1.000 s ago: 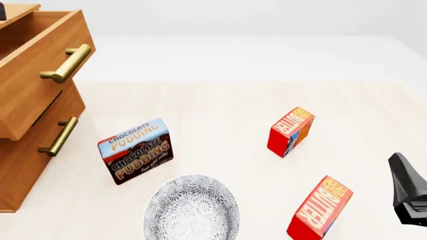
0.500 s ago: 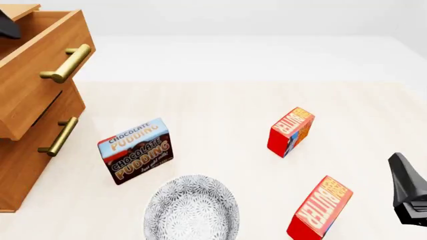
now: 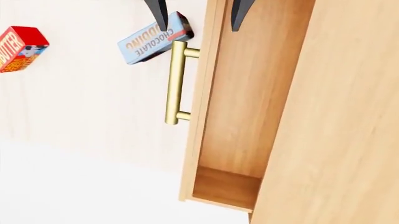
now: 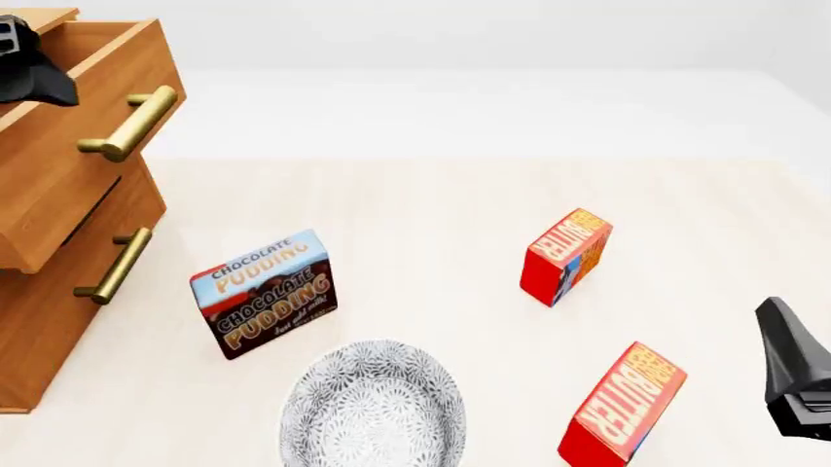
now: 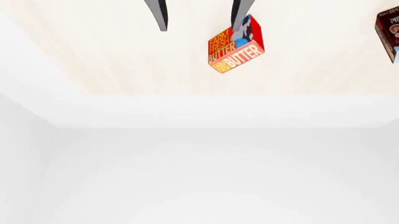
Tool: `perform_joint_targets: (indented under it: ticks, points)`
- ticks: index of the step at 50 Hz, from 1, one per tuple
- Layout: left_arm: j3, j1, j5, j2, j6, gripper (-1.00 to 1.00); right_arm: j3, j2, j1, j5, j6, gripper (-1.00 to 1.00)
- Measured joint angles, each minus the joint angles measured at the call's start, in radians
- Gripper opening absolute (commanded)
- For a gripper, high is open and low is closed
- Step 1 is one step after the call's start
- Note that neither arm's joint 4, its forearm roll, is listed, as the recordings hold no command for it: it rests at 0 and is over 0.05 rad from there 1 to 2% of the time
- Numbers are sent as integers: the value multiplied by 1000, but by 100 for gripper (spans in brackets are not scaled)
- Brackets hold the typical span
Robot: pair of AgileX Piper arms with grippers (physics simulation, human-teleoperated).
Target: Put the butter at the front in the top drawer of the cabinet and close it.
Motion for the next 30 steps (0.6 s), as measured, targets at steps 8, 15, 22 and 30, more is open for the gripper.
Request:
perform_joint_targets:
  ticks: [8,15,22,30]
  points:
    - [1,-18,-8,21,-2,100,0,0,0,0,0,100]
    - [-8,-36,-8,38,-6,100,0,0,0,0,0,100]
    - [-19,-51,-6,51,-8,100,0,0,0,0,0,100]
    - [-23,-74,-10,64,-13,100,0,0,0,0,0,100]
